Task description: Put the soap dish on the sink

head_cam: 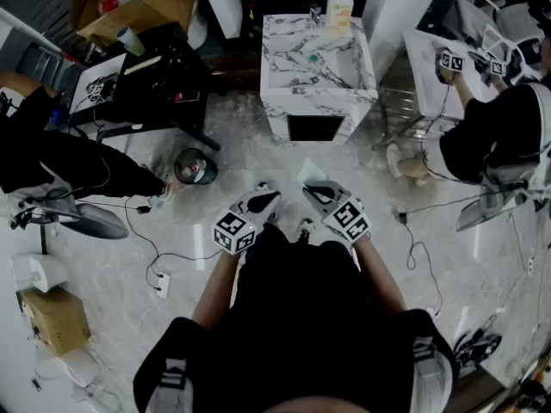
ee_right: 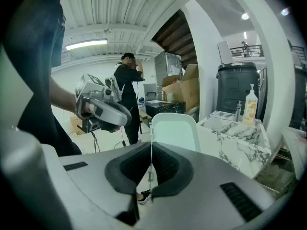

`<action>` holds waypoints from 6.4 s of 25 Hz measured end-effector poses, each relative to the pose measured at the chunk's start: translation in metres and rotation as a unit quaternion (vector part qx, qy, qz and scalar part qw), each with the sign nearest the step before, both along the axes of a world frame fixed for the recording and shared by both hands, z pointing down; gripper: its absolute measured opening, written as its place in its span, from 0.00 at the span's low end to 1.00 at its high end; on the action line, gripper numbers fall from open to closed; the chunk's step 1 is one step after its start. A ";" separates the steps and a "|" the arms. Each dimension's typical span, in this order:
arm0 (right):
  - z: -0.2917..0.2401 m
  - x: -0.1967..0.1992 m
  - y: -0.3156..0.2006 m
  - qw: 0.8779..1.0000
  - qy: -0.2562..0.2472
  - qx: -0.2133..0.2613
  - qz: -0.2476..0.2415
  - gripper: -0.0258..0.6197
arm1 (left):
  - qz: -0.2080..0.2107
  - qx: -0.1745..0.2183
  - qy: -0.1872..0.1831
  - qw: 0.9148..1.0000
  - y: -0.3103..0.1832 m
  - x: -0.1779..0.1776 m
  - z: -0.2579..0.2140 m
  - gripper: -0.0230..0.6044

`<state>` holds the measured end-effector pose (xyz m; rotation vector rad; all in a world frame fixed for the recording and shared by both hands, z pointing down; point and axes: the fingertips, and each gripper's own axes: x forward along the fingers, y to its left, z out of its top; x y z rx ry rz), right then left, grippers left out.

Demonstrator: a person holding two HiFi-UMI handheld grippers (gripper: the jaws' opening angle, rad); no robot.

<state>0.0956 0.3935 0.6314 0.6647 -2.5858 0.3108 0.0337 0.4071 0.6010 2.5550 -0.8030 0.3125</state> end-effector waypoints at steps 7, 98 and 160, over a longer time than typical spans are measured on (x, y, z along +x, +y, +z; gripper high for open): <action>0.006 0.000 -0.017 1.000 0.003 0.002 0.004 0.04 | 0.001 -0.001 0.002 1.000 -0.019 -0.004 0.005 0.04; 0.032 0.011 -0.356 0.997 0.064 -0.010 -0.035 0.04 | -0.024 0.004 -0.018 1.000 -0.360 -0.025 -0.007 0.04; 0.084 -0.091 -0.557 0.971 0.236 0.014 -0.037 0.04 | 0.131 -0.018 0.008 0.991 -0.557 -0.086 0.018 0.04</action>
